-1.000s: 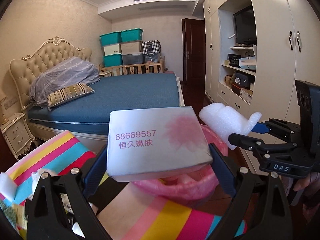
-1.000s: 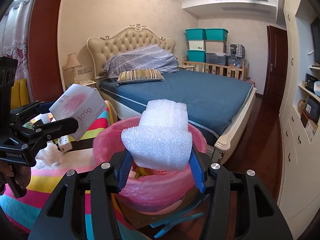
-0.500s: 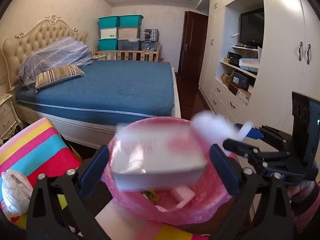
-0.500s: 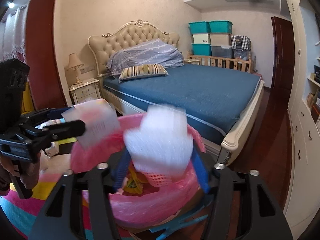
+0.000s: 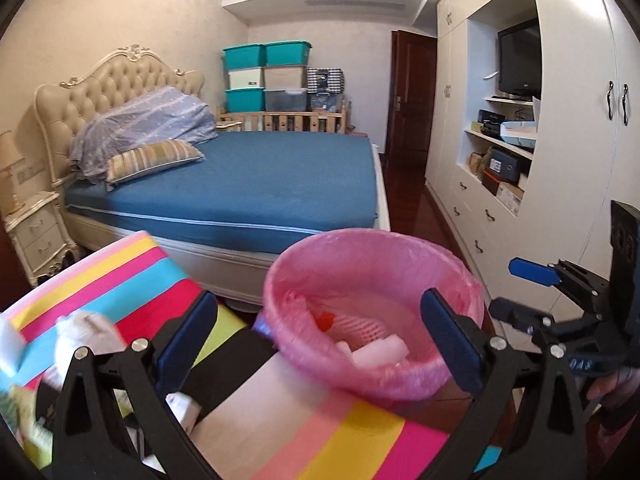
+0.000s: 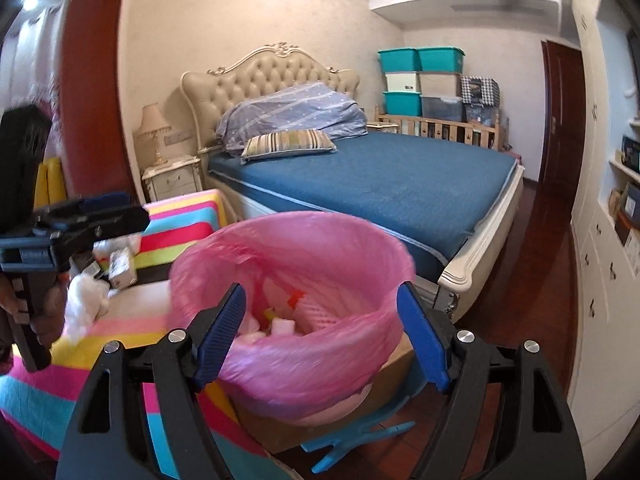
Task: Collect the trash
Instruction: 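Move both open tools back over the table, then grasp the green striped cloth with the left gripper while the right gripper grasps the white wipe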
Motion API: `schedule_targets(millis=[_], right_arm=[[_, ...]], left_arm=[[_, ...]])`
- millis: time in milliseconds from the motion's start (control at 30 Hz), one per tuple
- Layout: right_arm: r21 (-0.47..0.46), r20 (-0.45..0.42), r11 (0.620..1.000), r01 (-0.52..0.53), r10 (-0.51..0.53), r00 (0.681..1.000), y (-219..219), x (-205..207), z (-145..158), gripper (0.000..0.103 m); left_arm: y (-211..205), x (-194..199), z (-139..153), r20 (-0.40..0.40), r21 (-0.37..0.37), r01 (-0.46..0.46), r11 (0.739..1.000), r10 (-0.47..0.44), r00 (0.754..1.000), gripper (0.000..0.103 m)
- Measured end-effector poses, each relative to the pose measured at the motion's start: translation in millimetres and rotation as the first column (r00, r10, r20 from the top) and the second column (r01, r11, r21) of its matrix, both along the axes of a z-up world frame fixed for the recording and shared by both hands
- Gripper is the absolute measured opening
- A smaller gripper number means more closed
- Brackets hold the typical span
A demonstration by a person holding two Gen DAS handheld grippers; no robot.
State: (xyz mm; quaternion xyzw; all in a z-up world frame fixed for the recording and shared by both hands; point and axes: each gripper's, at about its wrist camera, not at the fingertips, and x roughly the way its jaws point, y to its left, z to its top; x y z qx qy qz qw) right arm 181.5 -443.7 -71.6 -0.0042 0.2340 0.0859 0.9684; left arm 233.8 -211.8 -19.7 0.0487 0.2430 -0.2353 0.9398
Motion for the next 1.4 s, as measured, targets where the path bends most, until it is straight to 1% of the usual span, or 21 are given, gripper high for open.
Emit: schedule_targets(millis=[100,200,300,467,600,867,933,1000,1100,1200,1333,1400], right_arm=[[0.007,-0.019,1.000,-0.011,0.011,1.000,18,-11,-3,0.074],[0.017,-0.029,1.000,-0.019,0.020,0.999,36,-20,-7,0.076],[0.038,-0.048,0.998,-0.048,0.050,0.998,52,-27,-13,0.076],[0.031,-0.084,0.994,-0.108,0.111,0.990,86,-32,-19,0.076],[0.026,-0.096,0.986,-0.163,0.165,0.982,114,-34,-18,0.076],[0.006,-0.113,0.967,-0.253,0.252,0.961,169,-37,-17,0.076],[0.007,-0.115,0.963,-0.268,0.267,0.957,181,-37,-15,0.076],[0.010,-0.111,0.958,-0.288,0.287,0.951,193,-39,-12,0.076],[-0.009,-0.106,0.948,-0.319,0.317,0.943,213,-43,-9,0.076],[-0.041,-0.114,0.946,-0.322,0.316,0.942,231,-41,-10,0.076],[-0.043,-0.142,0.951,-0.307,0.298,0.944,248,-27,-12,0.076],[-0.062,-0.169,0.953,-0.296,0.282,0.944,256,-17,-16,0.076]], left_arm=[[10,-19,4,0.013,-0.009,-0.019,1.000,0.019,1.000,0.098],[23,-42,8,0.055,0.004,-0.045,0.999,0.044,0.998,0.098],[34,-60,7,0.069,0.014,-0.062,0.998,0.061,0.996,0.098],[69,-89,0,0.091,0.053,-0.123,0.991,0.118,0.989,0.098],[106,-109,-8,0.083,0.075,-0.186,0.980,0.180,0.980,0.098],[174,-138,-17,0.092,0.109,-0.323,0.940,0.314,0.945,0.098],[188,-142,-18,0.106,0.126,-0.363,0.923,0.352,0.930,0.098],[203,-145,-19,0.109,0.122,-0.394,0.911,0.382,0.918,0.098],[226,-151,-20,0.104,0.090,-0.441,0.893,0.432,0.896,0.098],[240,-154,-21,0.106,0.074,-0.474,0.877,0.466,0.879,0.098],[254,-159,-19,0.113,0.056,-0.488,0.871,0.480,0.870,0.098],[258,-160,-18,0.123,0.065,-0.501,0.863,0.491,0.862,0.098]])
